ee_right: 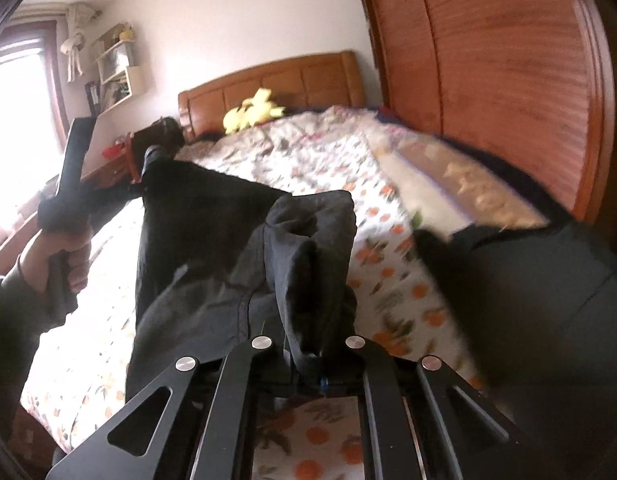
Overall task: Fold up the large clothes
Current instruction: 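Grasp the jacket with the left gripper while the right gripper holds it, then carry the folded jacket with both grippers toward the wardrobe side of the bed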
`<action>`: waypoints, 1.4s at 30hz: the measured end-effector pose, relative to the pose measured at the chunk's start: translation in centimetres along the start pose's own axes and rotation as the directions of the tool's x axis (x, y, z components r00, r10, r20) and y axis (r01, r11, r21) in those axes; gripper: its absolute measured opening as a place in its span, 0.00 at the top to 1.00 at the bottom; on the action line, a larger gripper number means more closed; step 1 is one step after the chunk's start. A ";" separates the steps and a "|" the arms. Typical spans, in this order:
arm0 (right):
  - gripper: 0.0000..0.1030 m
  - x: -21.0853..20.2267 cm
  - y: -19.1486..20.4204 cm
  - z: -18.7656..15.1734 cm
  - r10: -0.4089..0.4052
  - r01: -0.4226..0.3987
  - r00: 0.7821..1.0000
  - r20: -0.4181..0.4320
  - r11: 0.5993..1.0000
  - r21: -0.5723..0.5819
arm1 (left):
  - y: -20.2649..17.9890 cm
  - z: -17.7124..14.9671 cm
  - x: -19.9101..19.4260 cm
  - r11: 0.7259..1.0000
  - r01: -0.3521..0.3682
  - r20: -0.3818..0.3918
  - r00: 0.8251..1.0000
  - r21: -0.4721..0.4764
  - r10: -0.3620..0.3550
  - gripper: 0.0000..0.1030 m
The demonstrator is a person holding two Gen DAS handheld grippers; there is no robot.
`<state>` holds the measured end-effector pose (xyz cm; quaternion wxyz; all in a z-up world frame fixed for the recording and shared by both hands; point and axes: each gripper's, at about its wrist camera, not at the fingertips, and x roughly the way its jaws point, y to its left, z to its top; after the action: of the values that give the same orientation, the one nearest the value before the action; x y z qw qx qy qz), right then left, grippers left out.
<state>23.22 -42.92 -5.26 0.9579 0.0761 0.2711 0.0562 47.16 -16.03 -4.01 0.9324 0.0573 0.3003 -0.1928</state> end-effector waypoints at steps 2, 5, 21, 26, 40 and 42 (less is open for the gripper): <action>0.95 -1.1 -1.0 0.9 -0.025 0.025 0.999 0.023 1.000 -0.013 | -1.7 0.7 -0.5 1.000 0.016 0.018 1.000 0.013 -0.016 0.85; 0.95 -2.9 -2.9 2.2 -0.066 0.068 0.996 0.053 0.997 -0.030 | -4.4 1.9 -1.0 0.998 0.048 0.041 0.998 0.027 -0.049 0.85; 0.95 -13.6 -14.5 8.4 -0.368 0.373 0.912 0.178 0.928 0.007 | -25.7 11.4 -0.7 0.940 0.288 0.124 0.942 0.185 -0.313 0.84; 0.95 -13.9 -18.7 7.4 -0.466 0.464 0.879 0.103 0.885 0.048 | -31.8 11.5 2.9 0.905 0.372 0.046 0.920 0.208 -0.389 0.83; 0.43 -12.2 -24.9 2.9 -0.580 0.583 0.812 -0.066 0.803 0.119 | -28.5 3.8 5.4 0.918 0.332 -0.047 0.943 0.215 -0.330 0.59; 0.43 -13.2 -24.2 3.3 -0.592 0.592 0.805 -0.031 0.798 0.111 | -27.1 3.3 3.9 0.921 0.323 -0.015 0.945 0.218 -0.328 0.39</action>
<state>15.44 -69.05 -0.03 0.9223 0.0430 0.2813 -0.2616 41.20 -42.95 -3.39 0.8787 0.1059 0.2725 -0.3773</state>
